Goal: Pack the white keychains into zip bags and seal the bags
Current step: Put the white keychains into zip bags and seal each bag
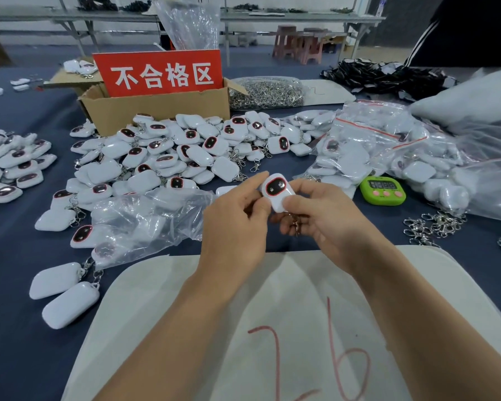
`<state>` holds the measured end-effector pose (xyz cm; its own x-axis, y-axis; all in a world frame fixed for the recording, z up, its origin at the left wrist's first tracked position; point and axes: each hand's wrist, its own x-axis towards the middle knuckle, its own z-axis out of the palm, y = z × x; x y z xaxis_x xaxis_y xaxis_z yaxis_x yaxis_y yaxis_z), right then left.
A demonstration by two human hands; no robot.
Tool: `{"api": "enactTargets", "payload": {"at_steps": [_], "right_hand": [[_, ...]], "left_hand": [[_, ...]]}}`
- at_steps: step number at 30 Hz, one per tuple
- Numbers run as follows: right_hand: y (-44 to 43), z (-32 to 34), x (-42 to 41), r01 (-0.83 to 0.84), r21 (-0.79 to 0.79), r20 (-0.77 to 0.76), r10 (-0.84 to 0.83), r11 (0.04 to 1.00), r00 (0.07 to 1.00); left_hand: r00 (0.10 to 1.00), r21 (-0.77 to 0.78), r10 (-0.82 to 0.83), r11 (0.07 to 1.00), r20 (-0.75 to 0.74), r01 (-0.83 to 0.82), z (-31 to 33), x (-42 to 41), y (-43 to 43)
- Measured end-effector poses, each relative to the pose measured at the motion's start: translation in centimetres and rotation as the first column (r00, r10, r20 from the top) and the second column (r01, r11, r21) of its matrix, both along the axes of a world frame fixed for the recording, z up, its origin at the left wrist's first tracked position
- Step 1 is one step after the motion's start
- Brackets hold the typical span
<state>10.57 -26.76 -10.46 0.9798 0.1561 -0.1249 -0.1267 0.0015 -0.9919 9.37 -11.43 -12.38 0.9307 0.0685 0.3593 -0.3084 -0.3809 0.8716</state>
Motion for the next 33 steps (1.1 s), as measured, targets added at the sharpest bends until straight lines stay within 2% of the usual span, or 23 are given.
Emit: {"api": "enactTargets", "payload": {"at_steps": [3,7,12,15,22,25,30,33], "right_hand": [[0.5,-0.6,0.0,0.088,-0.056,0.039,-0.086,0.995,0.996],[0.7,-1.1,0.0,0.170,-0.131,0.103,-0.157,0.977,0.982],[0.5,-1.0,0.0,0.043,-0.078,0.053,-0.039,0.996,0.998],[0.7,-1.0,-0.1,0.054,-0.039,0.052,-0.052,0.998,0.997],[0.8,-1.0,-0.1,0.133,-0.091,0.019,-0.132,0.987,0.991],[0.8,-0.9,-0.2,0.103,-0.096,0.040,-0.100,0.990,0.994],[0.7,-0.9,-0.2,-0.014,-0.112,0.060,0.021,0.994,0.998],[0.7,-1.2,-0.3,-0.023,-0.146,0.072,0.034,0.989,0.997]], "left_hand": [[0.994,-0.189,-0.066,0.981,-0.082,0.049,0.1,0.0,-0.2],[0.990,-0.246,-0.097,0.967,-0.107,0.068,0.0,0.0,-0.6],[0.987,-0.198,-0.047,0.980,-0.156,0.016,-0.2,0.4,-0.5],[0.984,-0.180,-0.052,0.984,-0.170,0.021,-0.1,0.4,-0.4],[0.983,-0.224,-0.071,0.974,-0.171,0.031,0.3,0.0,-0.6],[0.985,-0.253,-0.036,0.968,-0.171,-0.009,0.5,-0.1,-0.7],[0.989,-0.173,0.048,0.982,-0.141,-0.072,0.8,-0.3,-0.6],[0.987,-0.152,0.077,0.983,-0.139,-0.098,0.8,-0.3,-0.6]]}}
